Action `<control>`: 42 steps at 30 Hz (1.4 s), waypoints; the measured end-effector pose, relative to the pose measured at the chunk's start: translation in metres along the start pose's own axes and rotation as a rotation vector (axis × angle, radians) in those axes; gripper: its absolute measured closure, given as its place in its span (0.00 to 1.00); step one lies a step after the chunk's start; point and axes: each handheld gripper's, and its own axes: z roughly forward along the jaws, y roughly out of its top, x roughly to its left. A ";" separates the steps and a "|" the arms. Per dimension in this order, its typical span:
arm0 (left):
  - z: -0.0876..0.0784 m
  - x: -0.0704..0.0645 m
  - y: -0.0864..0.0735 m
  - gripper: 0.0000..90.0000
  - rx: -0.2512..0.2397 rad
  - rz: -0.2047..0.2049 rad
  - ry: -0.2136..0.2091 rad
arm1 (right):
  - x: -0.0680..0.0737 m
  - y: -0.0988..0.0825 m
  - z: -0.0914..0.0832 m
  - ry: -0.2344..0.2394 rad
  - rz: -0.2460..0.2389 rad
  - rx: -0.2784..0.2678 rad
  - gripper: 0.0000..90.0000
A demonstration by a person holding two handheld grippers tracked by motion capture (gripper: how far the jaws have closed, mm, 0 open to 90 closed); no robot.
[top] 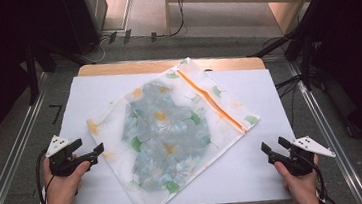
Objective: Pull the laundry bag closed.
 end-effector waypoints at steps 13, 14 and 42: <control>0.004 0.014 -0.002 0.23 0.017 -0.037 0.036 | 0.004 0.028 0.022 -0.008 -0.032 0.040 0.32; 0.006 0.014 -0.002 0.24 0.023 -0.039 0.035 | 0.003 0.030 0.025 -0.003 -0.027 0.047 0.32; 0.044 -0.034 -0.010 0.29 0.164 0.041 -0.075 | -0.015 0.050 0.109 -0.085 0.083 0.261 0.27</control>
